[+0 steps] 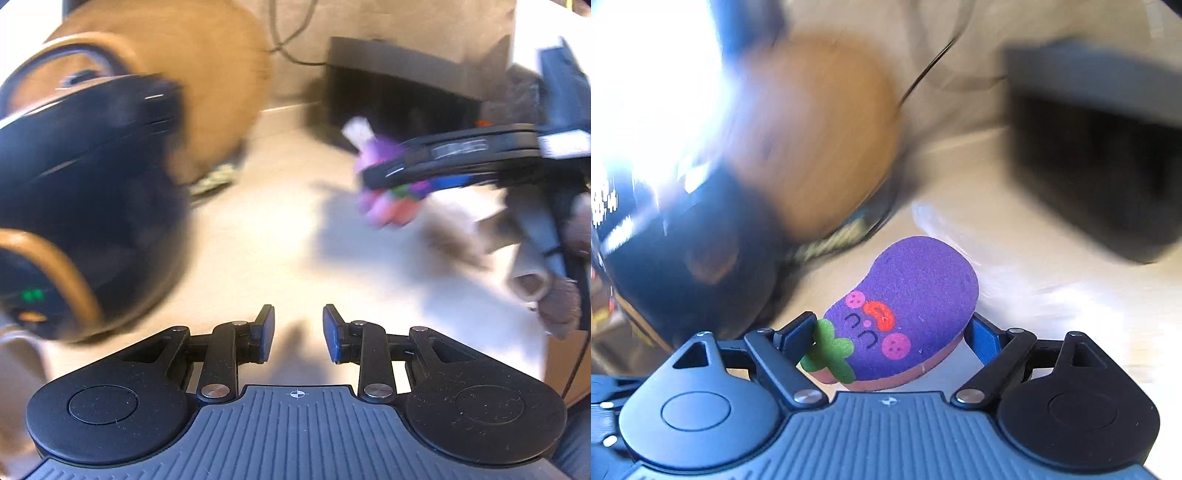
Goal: Collect trash
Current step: 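Grasp the purple sponge with the right tool while the left tool grasps the plastic bag, then carry the plastic bag and purple sponge down over the bin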
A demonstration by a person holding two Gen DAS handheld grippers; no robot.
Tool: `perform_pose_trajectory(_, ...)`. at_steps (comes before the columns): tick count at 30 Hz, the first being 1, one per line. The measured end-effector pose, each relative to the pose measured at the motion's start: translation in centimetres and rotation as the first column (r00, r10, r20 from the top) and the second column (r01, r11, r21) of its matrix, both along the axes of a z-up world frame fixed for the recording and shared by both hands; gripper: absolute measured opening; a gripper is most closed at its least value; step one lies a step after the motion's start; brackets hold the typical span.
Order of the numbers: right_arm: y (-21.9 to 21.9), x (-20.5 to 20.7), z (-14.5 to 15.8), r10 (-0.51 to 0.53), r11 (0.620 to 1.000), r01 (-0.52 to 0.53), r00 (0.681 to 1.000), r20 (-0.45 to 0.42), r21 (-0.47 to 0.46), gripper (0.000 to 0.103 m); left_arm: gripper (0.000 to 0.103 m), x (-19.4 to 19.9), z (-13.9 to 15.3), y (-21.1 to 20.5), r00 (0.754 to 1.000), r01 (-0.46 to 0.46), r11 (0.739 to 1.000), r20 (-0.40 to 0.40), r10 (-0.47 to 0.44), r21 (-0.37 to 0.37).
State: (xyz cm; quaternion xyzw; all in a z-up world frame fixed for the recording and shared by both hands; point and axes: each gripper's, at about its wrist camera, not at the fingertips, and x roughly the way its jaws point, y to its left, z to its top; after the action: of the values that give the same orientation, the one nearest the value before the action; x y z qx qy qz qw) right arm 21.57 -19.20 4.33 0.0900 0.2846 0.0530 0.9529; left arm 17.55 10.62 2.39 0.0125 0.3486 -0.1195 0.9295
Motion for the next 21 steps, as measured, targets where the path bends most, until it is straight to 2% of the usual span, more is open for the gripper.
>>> perform_pose_trajectory(2,-3.6,-3.8,1.5,-0.069,0.997,0.07,0.994,0.082,-0.01,0.087,0.033,0.7,0.6,-2.1,0.999,0.048,0.997,-0.001,-0.048,-0.063)
perform_pose_trajectory(5,-8.4,-8.8,2.6,-0.198,0.978,0.207,0.965,0.173,-0.033,0.087,0.033,2.2,1.9,-5.9,0.996,0.093,0.985,0.015,-0.092,-0.145)
perform_pose_trajectory(7,-11.1,-11.2,2.4,-0.264,0.961,0.275,0.947,0.184,-0.04,0.087,0.033,3.7,2.0,-8.4,0.994,0.108,0.977,0.012,-0.107,-0.186)
perform_pose_trajectory(10,-14.2,-13.5,1.0,-0.326,0.943,0.332,0.934,0.143,-0.015,0.087,0.033,6.6,0.8,-12.3,0.993,0.085,0.966,-0.065,-0.103,-0.243)
perform_pose_trajectory(14,-16.2,-15.0,-1.0,-0.337,0.94,0.34,0.934,0.117,-0.004,0.087,0.033,9.4,-1.7,-16.0,0.986,0.01,0.983,-0.16,-0.04,-0.184)
perform_pose_trajectory(17,-16.3,-16.1,-1.7,-0.325,0.942,0.334,0.935,0.143,-0.04,0.087,0.033,10.5,-2.5,-18.2,0.988,-0.001,0.995,-0.157,-0.015,-0.1)
perform_pose_trajectory(21,-16.0,-17.3,-2.4,-0.298,0.949,0.311,0.941,0.163,-0.058,0.087,0.033,10.7,-2.5,-20.6,0.985,0.035,0.998,-0.165,-0.044,-0.057)
